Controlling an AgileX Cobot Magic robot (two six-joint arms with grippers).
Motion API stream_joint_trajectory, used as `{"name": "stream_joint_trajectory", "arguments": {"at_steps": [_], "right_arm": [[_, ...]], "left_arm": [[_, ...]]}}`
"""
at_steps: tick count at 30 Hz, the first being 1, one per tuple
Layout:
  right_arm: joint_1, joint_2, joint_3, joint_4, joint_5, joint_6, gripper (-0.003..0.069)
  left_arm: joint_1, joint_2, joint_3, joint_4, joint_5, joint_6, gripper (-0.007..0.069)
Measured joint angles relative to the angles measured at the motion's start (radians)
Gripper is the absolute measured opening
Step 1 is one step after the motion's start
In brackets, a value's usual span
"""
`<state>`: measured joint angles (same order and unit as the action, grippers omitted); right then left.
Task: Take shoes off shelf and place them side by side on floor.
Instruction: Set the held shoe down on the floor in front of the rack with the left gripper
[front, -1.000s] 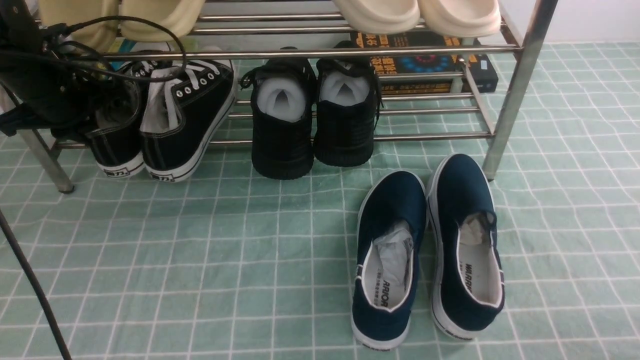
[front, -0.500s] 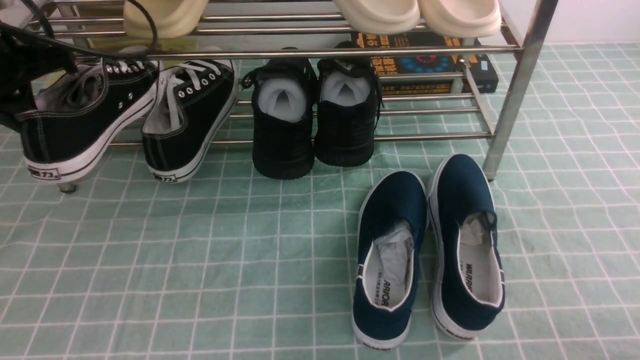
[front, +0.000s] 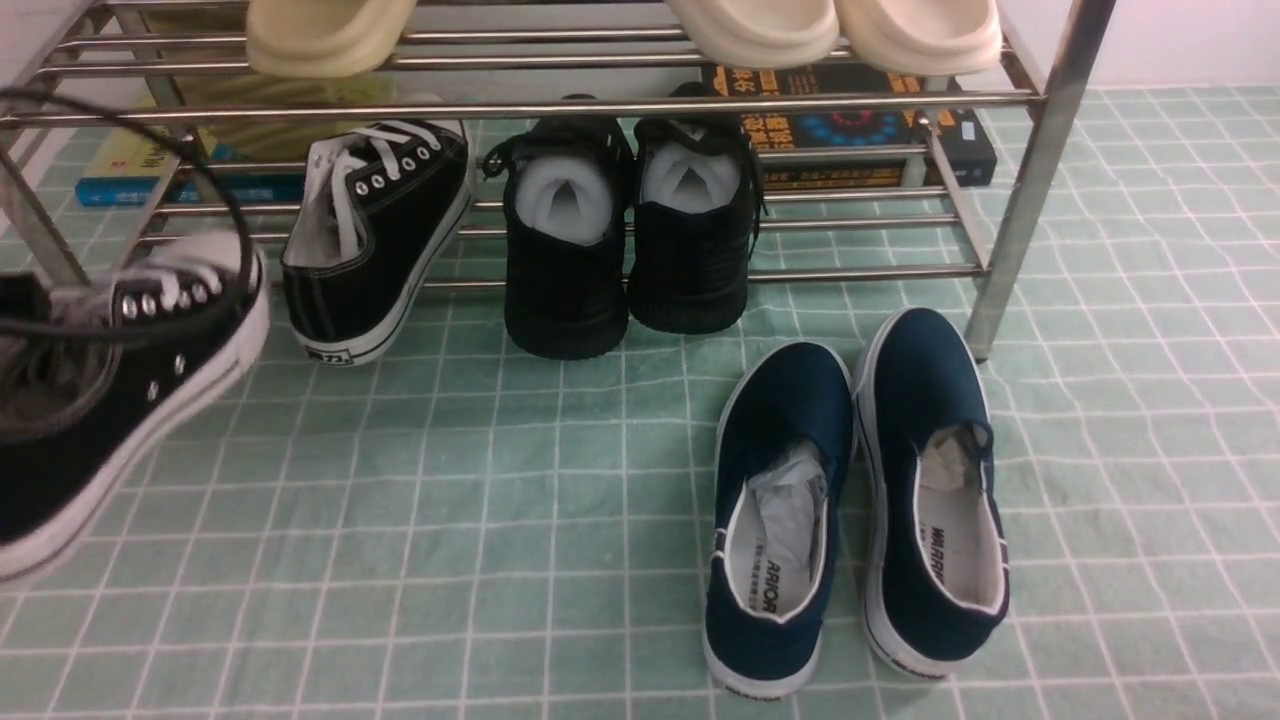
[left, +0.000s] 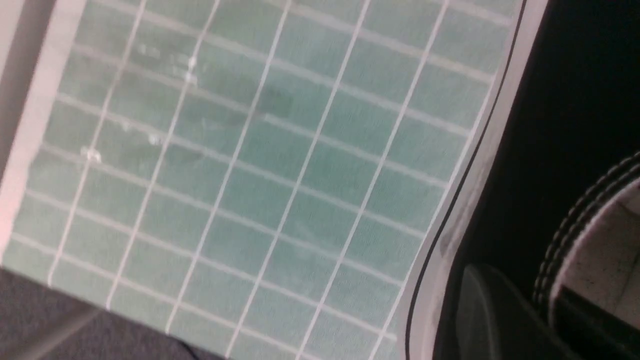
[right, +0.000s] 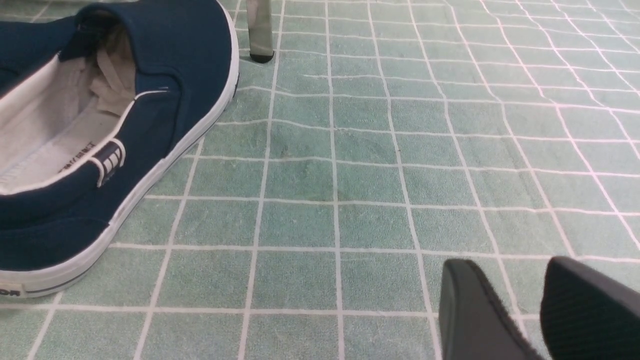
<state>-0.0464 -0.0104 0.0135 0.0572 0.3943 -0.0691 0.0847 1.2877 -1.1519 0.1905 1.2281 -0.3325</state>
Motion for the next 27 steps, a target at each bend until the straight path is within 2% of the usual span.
{"name": "stream_joint_trajectory", "arguments": {"at_steps": [4, 7, 11, 13, 17, 27], "right_arm": [[0.0, 0.0, 0.0, 0.0, 0.0, 0.0, 0.0237], [0.0, 0.0, 0.0, 0.0, 0.0, 0.0, 0.0237], [0.0, 0.0, 0.0, 0.0, 0.0, 0.0, 0.0237], [0.0, 0.0, 0.0, 0.0, 0.0, 0.0, 0.0237], [0.0, 0.0, 0.0, 0.0, 0.0, 0.0, 0.0237], [0.0, 0.0, 0.0, 0.0, 0.0, 0.0, 0.0237]], "left_arm": [[0.0, -0.01, 0.145, 0.024, -0.064, -0.074, 0.0018], [0.0, -0.01, 0.283, 0.043, -0.22, -0.157, 0.0018], [0.0, -0.01, 0.352, 0.092, -0.359, -0.248, 0.0018], [0.0, -0.01, 0.359, 0.12, -0.381, -0.29, 0.0018], [0.0, -0.009, 0.36, 0.238, -0.447, -0.41, 0.0018], [0.001, 0.128, 0.362, 0.283, -0.491, -0.434, 0.0049]]}}
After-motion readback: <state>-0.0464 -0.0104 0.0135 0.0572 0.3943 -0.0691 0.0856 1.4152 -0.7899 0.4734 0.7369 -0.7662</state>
